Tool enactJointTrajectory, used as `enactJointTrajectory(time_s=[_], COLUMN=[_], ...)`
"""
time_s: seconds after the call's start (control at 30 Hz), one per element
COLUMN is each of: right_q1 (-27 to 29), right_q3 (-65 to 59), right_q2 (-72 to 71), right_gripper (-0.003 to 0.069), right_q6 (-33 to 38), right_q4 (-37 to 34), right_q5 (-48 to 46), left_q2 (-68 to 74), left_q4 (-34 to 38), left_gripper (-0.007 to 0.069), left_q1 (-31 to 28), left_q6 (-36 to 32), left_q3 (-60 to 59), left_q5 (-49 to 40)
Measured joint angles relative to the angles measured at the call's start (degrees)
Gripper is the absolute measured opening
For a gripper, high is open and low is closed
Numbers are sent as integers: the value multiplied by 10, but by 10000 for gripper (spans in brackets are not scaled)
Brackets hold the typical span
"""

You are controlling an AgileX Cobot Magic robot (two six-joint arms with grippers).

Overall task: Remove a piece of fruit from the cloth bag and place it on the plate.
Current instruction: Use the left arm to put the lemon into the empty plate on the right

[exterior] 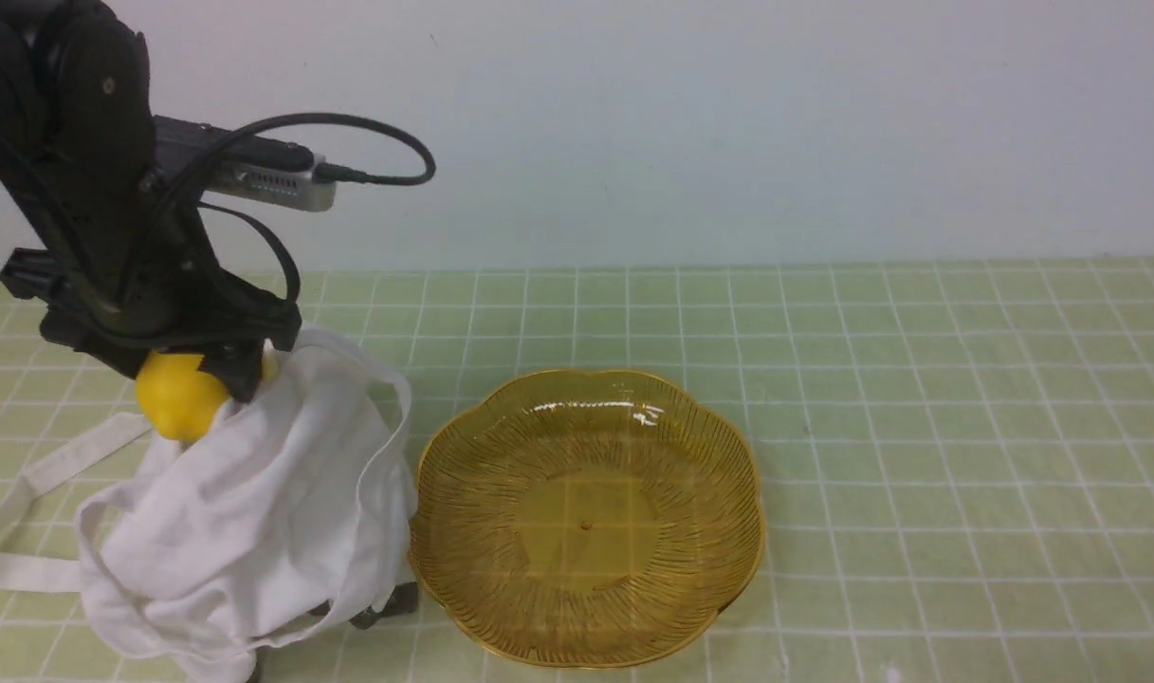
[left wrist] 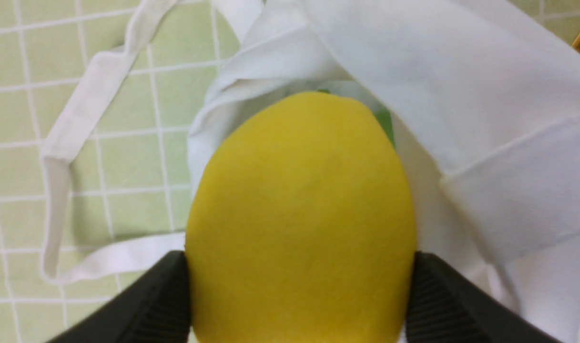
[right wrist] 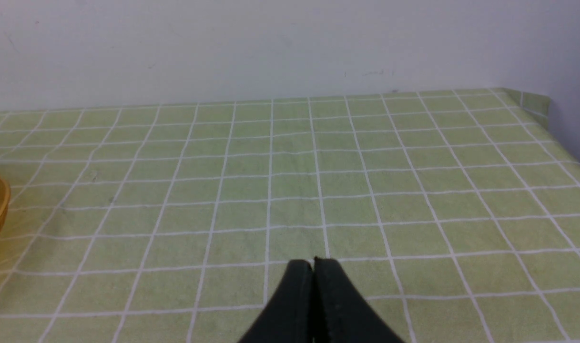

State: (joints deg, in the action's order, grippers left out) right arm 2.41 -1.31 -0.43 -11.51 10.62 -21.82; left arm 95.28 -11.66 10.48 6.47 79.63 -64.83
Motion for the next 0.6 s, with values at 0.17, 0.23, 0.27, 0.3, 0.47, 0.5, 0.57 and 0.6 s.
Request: enactJointTrajectory(time_s=[0.17, 0.23, 0.27, 0.3, 0.47, 0.5, 0.57, 0.6], right_q1=[0, 0, 0, 0, 0, 0, 0, 0], right_q3=[0, 0, 0, 0, 0, 0, 0, 0], right_q2=[0, 0, 0, 0, 0, 0, 0, 0], right_gripper=[-15, -15, -15, -15, -15, -15, -15, -15], right_q6=[0, 0, 0, 0, 0, 0, 0, 0], right_q4=[0, 0, 0, 0, 0, 0, 0, 0], right_q5=[0, 0, 0, 0, 0, 0, 0, 0], left_q2=[53, 72, 80, 84, 84, 83, 66, 56], left_q4=[0, -4, -8, -10, -14, -14, -15, -16], left_gripper=[517, 517, 517, 517, 517, 517, 517, 517], left_q1=[0, 0, 0, 0, 0, 0, 0, 0], left_q6=[-1, -1, -1, -1, -1, -1, -1, -1], left_q3=[0, 0, 0, 0, 6, 7, 17, 19], left_q5=[18, 24, 25, 26, 24, 23, 21, 21])
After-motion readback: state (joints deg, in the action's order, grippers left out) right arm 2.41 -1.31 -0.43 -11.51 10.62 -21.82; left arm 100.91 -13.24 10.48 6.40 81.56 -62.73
